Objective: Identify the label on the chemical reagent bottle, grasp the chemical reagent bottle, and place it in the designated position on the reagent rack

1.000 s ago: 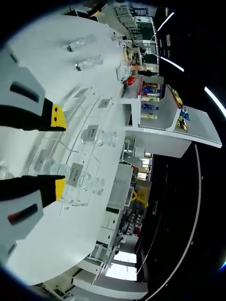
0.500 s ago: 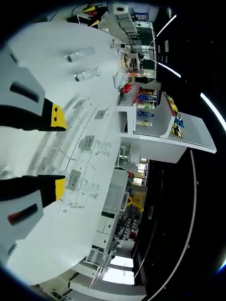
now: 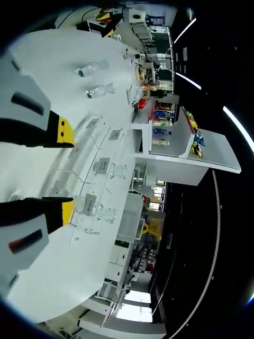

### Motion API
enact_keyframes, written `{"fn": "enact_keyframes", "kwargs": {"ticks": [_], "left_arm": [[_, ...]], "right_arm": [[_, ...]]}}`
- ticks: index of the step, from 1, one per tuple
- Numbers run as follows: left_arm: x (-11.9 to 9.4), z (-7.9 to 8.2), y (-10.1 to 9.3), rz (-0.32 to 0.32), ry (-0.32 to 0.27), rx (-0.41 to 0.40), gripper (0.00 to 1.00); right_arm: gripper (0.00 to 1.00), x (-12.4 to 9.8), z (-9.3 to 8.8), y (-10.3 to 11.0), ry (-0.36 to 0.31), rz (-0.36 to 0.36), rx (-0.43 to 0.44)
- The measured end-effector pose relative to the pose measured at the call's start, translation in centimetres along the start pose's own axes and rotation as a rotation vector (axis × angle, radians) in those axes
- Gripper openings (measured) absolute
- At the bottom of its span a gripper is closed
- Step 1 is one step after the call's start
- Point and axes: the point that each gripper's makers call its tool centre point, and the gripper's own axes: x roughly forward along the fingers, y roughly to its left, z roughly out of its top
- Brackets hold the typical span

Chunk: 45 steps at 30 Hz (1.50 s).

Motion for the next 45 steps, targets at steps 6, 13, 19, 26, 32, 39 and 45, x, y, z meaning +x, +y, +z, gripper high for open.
{"fn": "enact_keyframes", "kwargs": {"ticks": [6,13,19,26,32,39,45], "left_arm": [[0.1,0.0,0.0,0.002,0.003,0.002,0.48],[0.4,0.0,0.0,-0.001,0.005,0.003,0.48],[0.6,0.3,-0.1,-0.007,0.004,0.007,0.48],[0.9,0.3,-0.1,-0.01,0.004,0.007,0.48],[1.0,0.2,-0.1,-0.01,0.006,0.006,0.48],[1.1,0.3,0.0,-0.01,0.004,0.006,0.48],[1.2,0.3,0.0,-0.012,0.004,0.007,0.48]], "right_arm": [[0.37,-0.8,-0.1,0.0,-0.013,0.003,0.013],[0.38,-2.1,0.4,0.3,-0.046,0.014,0.045],[0.38,-1.9,0.9,-0.1,-0.06,0.025,0.048],[0.38,-2.4,0.8,-0.3,-0.062,0.038,0.036],[0.38,-3.2,0.6,-0.1,-0.069,0.045,0.035],[0.38,-4.3,0.2,0.6,-0.071,0.05,0.032],[0.38,-5.1,-0.2,0.8,-0.067,0.043,0.035]]}}
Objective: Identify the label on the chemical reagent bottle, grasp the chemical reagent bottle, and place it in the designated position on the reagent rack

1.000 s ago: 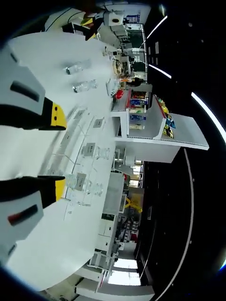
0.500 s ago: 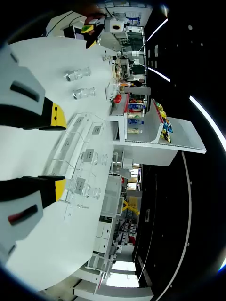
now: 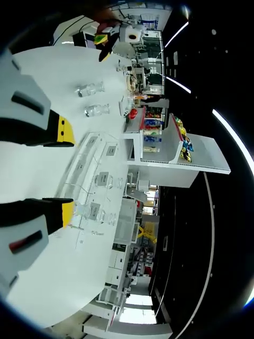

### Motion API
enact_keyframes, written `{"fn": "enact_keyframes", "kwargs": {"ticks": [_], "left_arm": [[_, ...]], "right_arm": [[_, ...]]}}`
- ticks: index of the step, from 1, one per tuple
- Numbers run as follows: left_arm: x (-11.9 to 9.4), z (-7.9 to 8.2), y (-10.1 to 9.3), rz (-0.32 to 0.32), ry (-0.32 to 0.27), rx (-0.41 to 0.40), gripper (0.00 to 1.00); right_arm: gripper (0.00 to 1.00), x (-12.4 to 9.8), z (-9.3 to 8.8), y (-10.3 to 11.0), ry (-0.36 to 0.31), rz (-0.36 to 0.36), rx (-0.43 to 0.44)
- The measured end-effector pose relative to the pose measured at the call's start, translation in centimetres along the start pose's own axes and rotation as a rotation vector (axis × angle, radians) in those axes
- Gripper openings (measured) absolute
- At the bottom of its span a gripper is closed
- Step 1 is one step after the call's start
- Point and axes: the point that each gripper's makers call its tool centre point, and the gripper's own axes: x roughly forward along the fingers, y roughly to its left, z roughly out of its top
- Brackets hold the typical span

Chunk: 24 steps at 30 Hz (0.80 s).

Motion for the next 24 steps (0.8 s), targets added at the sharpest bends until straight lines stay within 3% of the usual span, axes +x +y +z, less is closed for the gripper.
{"fn": "enact_keyframes", "kwargs": {"ticks": [24], "left_arm": [[0.2,0.2,-0.3,-0.002,-0.001,0.007,0.48]], "right_arm": [[0.38,-3.0,-0.8,1.5,-0.014,-0.001,0.009]]}}
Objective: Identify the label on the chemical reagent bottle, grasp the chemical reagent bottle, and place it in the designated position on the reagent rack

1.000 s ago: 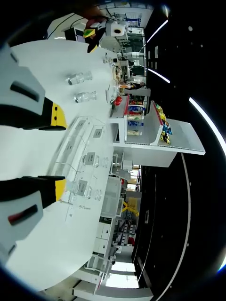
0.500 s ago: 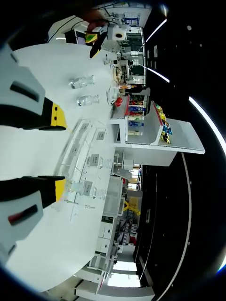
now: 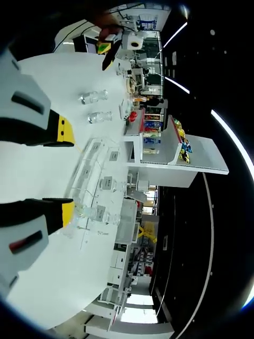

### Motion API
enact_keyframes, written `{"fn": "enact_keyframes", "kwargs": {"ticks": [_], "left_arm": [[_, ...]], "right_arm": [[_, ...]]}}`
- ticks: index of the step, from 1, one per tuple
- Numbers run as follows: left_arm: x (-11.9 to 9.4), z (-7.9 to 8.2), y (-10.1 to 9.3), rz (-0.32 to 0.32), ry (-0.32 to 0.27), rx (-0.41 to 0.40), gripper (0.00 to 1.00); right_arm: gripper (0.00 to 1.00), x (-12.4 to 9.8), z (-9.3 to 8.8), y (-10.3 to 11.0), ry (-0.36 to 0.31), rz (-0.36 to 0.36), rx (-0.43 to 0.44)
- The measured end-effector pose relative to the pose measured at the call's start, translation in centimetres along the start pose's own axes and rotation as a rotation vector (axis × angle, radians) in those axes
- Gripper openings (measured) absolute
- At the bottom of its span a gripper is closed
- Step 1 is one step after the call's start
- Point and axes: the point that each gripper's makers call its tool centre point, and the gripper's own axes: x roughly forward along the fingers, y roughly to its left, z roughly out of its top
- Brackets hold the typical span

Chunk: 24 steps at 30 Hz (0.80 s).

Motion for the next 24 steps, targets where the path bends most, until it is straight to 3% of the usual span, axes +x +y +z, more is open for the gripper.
{"fn": "enact_keyframes", "kwargs": {"ticks": [24], "left_arm": [[0.2,0.4,0.1,0.003,-0.006,0.008,0.49]], "right_arm": [[0.38,-2.6,-1.0,1.2,0.009,0.007,-0.005]]}}
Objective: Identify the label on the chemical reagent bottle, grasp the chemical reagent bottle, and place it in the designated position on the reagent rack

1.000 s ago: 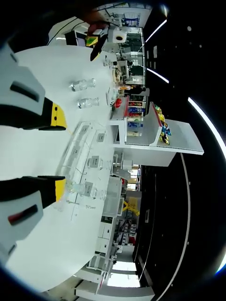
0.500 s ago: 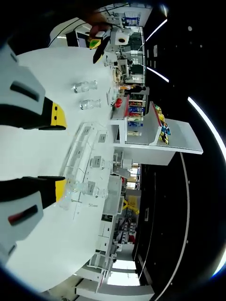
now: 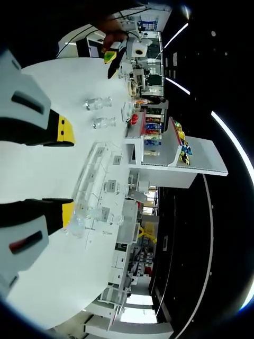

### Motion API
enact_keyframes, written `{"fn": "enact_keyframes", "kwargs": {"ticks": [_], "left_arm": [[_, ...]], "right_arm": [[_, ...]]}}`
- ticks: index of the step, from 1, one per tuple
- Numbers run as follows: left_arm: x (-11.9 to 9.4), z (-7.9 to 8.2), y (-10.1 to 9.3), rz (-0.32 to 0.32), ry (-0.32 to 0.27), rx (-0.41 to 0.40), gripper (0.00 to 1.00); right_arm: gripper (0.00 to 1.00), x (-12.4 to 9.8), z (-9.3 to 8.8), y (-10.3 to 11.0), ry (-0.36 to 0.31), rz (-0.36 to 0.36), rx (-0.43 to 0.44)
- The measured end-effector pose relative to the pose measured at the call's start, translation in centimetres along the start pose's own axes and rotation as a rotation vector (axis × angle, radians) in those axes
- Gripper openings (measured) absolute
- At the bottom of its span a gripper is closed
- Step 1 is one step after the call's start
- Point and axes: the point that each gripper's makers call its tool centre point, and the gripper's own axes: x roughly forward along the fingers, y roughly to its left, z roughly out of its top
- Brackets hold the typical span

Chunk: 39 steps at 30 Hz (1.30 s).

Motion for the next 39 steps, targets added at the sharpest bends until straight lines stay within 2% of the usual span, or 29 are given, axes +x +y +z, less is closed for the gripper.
{"fn": "enact_keyframes", "kwargs": {"ticks": [7,18,28,31,39], "left_arm": [[0.0,0.1,0.0,0.0,-0.003,0.001,0.49],[0.1,0.2,0.1,0.0,-0.007,0.0,0.49],[-0.2,0.6,0.5,0.019,-0.024,0.01,0.5],[-0.2,0.5,0.5,0.017,-0.021,0.01,0.5],[0.0,0.3,0.6,0.012,-0.023,0.008,0.5]], "right_arm": [[0.38,-1.1,0.2,-0.5,-0.022,-0.032,0.011],[0.38,-2.3,-0.8,0.7,-0.011,-0.016,0.022],[0.38,-4.1,-0.9,0.5,-0.042,-0.063,0.034],[0.38,-4.3,-1.6,0.4,-0.039,-0.075,0.023],[0.38,-4.8,-3.0,1.3,-0.016,-0.044,0.048]]}}
